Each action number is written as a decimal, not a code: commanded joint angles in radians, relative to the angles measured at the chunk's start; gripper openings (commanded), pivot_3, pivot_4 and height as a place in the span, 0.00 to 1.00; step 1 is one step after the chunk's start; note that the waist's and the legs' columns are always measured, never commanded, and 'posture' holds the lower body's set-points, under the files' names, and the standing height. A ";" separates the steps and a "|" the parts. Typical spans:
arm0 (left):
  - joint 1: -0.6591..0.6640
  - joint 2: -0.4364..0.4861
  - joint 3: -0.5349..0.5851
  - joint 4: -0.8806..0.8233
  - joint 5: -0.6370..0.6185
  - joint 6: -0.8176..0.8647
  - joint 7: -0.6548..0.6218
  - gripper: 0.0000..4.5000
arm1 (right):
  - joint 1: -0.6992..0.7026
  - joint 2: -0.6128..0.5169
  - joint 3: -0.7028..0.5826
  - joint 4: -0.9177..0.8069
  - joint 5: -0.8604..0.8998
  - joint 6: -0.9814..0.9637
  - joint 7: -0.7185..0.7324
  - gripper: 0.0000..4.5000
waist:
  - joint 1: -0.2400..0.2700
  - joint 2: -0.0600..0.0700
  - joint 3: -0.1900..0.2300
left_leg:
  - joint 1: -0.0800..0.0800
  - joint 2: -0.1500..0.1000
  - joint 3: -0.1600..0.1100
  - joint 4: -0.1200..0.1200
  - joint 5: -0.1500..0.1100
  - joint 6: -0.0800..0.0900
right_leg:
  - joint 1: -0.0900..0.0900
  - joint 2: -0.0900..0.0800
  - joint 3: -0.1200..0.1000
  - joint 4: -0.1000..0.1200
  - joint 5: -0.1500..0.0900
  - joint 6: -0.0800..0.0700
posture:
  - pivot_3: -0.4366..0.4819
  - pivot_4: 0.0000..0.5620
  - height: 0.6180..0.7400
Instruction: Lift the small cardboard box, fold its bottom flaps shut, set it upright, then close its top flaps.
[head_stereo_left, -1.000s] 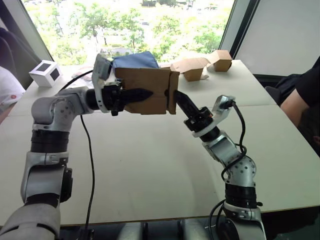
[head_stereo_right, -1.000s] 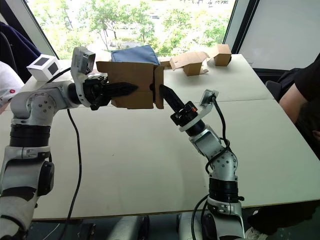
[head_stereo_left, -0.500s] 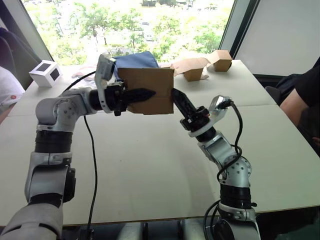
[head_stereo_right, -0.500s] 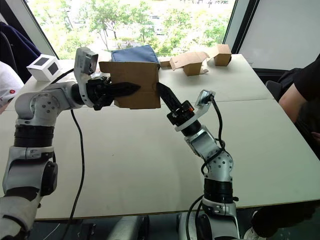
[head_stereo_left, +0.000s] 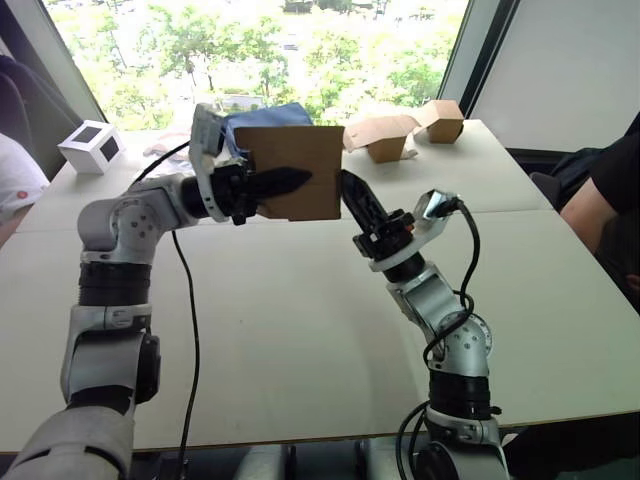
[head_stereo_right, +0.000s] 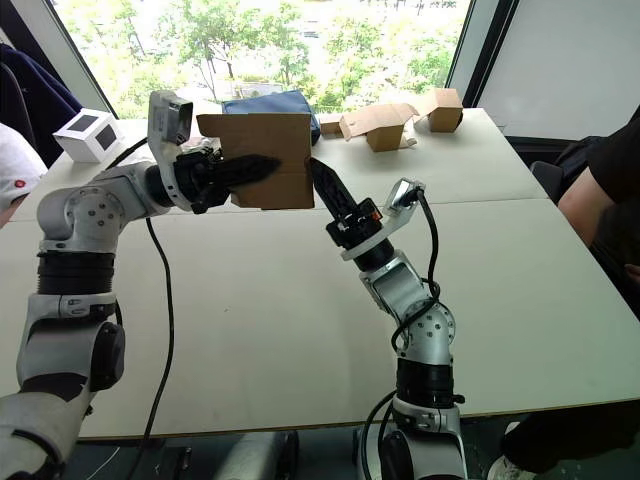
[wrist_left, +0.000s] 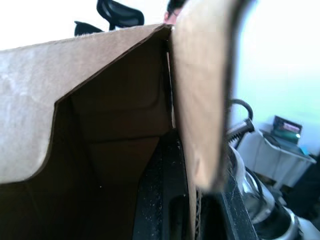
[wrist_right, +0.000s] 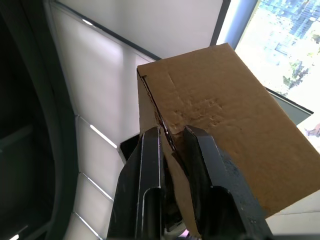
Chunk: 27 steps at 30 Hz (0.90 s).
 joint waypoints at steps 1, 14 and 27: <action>-0.020 -0.004 0.019 -0.024 -0.017 -0.013 0.007 0.00 | -0.019 0.003 0.008 -0.050 0.042 0.004 -0.006 0.16 | 0.000 0.000 0.000 | 0.000 0.000 0.000 0.000 0.000 0.000 | 0.000 0.000 0.000 0.000 0.000 0.000 | 0.48 0.27 1.00; -0.004 0.027 0.034 -0.058 -0.047 0.024 0.009 0.00 | 0.000 -0.102 -0.067 -0.055 0.109 -0.012 -0.033 0.01 | -0.001 0.000 0.000 | 0.000 0.000 0.000 0.000 0.000 0.000 | 0.000 0.000 0.000 0.000 0.000 0.000 | 0.48 0.27 1.00; 0.008 0.020 -0.004 -0.062 -0.031 0.018 -0.005 0.00 | 0.024 -0.155 0.094 -0.100 -0.049 0.040 0.040 0.01 | 0.001 0.000 0.000 | 0.000 0.000 0.000 0.000 0.000 0.000 | 0.000 0.000 0.000 0.000 0.000 0.000 | 0.48 0.27 1.00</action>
